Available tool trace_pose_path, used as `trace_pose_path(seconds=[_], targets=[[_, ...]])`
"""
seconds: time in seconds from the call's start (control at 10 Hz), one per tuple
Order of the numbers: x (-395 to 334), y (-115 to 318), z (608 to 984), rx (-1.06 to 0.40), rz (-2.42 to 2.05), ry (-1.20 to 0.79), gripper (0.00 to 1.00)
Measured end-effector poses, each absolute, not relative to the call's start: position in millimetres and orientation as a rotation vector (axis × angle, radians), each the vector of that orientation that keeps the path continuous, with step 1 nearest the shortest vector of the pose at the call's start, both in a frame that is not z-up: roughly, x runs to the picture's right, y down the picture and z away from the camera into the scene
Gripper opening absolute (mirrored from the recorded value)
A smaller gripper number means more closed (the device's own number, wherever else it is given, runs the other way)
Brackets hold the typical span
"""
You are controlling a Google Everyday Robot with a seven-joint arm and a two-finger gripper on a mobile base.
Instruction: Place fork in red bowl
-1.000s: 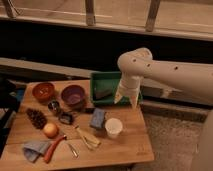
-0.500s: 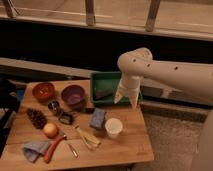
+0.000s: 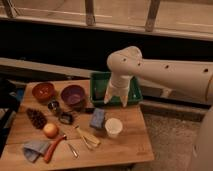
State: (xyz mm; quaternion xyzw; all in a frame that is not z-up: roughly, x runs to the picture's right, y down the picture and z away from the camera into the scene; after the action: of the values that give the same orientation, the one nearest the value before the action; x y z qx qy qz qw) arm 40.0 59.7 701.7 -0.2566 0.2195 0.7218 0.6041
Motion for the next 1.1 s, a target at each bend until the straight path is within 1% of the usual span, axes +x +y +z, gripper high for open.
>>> trace_pose_path(seconds=[0.4,0.5,1.1], targets=[[-67.7,60.7,691.5,-0.696,1.401,0.354,0.65],[-98.0,67.8,677.5,-0.718,1.322,0.307,0.65],[-106.2,73.9,680.9,-0.727,1.294,0.300,0.65]])
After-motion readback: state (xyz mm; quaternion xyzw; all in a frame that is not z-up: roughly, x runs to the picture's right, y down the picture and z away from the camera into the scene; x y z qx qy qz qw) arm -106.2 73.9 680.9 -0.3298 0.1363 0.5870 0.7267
